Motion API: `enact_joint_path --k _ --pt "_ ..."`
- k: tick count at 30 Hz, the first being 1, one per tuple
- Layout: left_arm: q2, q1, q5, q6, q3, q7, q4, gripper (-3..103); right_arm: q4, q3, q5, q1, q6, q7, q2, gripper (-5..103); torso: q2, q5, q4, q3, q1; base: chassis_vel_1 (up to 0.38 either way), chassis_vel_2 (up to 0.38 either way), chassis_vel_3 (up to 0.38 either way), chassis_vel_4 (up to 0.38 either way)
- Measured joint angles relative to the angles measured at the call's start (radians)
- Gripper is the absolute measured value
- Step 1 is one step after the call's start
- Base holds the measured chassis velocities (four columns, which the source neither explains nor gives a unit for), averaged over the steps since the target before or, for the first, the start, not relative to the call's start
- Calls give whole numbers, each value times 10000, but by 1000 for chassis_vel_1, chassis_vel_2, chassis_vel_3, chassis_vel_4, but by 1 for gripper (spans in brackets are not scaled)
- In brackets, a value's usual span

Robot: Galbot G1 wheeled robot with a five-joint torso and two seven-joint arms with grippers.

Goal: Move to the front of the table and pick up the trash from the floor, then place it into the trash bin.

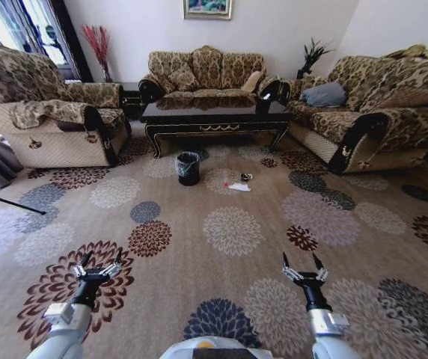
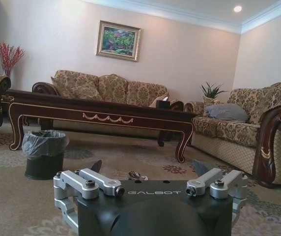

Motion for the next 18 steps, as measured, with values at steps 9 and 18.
enact_joint_path --k 9,18 --pt "189 186 -361 -21 -168 15 -33 100 -129 122 -77 -257 181 -101 44 100 -335 0 -2 -240 -92 0 0 0 0" --pt "45 46 -327 36 -15 17 60 100 -260 112 -45 -234 146 -117 46 100 -742 0 -1 -547 -190 0 0 0 0"
